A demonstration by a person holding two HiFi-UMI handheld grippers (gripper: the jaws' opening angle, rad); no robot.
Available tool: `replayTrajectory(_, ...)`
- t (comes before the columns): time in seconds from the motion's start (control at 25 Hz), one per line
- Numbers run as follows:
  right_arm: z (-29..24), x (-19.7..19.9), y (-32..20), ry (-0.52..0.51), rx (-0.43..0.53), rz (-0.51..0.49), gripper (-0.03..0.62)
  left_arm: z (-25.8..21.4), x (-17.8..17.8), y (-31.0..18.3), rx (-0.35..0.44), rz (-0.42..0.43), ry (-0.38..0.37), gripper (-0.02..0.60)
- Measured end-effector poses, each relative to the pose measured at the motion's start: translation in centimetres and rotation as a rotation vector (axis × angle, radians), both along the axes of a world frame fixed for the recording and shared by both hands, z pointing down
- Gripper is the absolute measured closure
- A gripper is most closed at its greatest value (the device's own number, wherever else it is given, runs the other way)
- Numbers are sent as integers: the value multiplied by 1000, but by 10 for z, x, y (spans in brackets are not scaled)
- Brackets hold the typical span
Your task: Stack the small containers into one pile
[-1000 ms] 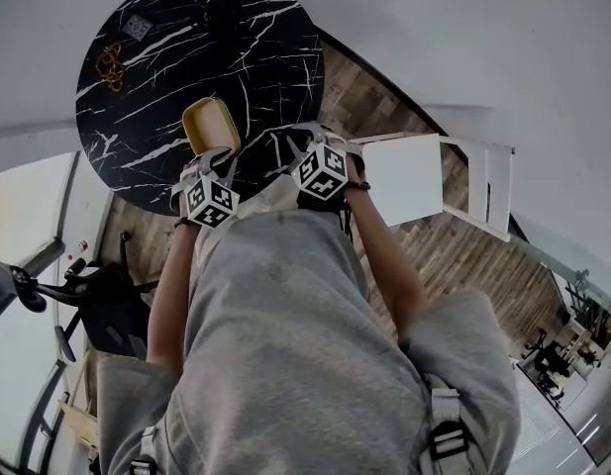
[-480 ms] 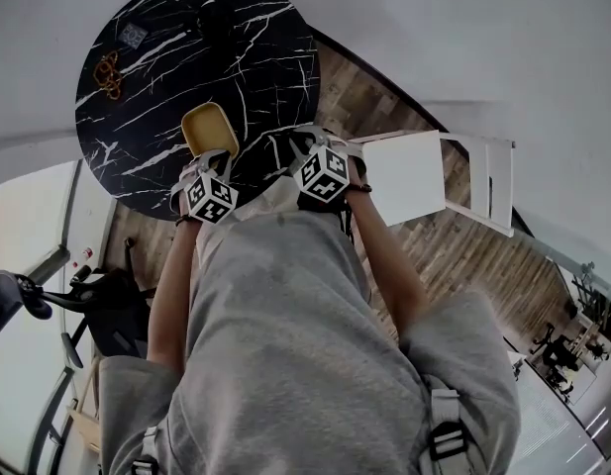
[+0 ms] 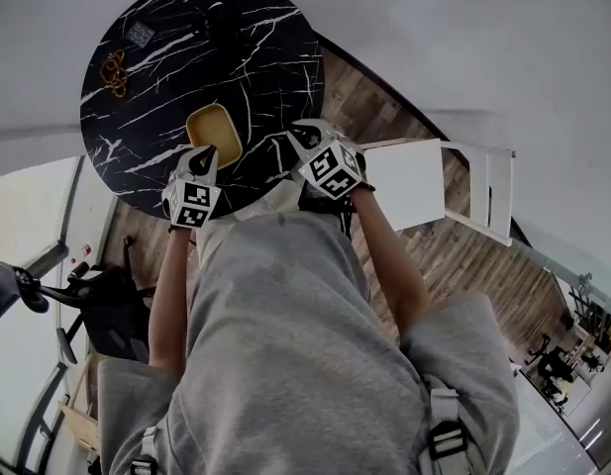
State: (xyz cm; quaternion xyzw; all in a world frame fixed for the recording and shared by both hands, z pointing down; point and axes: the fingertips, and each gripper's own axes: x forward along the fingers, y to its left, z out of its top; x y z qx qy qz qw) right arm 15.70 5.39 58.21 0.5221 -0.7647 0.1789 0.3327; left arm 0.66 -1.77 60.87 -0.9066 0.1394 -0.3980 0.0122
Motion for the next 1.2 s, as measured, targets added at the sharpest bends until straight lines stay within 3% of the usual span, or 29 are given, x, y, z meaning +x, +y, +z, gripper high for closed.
replayTrajectory(0.16, -90, -9, -43, -108, 258, -26, 559, -78, -5, -44, 78, -175, 213, 575)
replayTrajectory(0.4, -228, -37, -78, -240, 589, -77, 575, -195, -16, -72, 300, -252, 430, 575)
replayTrajectory(0.6, -289, -61, -85, -142, 797, -122, 579, -255, -33, -69, 362, -365, 562, 575)
replayTrajectory(0.76, -286, -71, -89, -149, 815, -122, 579, -284, -38, -63, 451, -404, 628, 577)
replayTrajectory(0.88, -268, -81, -88, -157, 780, -139, 580, -286, -40, -56, 439, -439, 649, 577)
replayTrajectory(1.2, -235, -90, -80, -170, 655, -160, 580, -269, -40, -43, 413, -429, 642, 577)
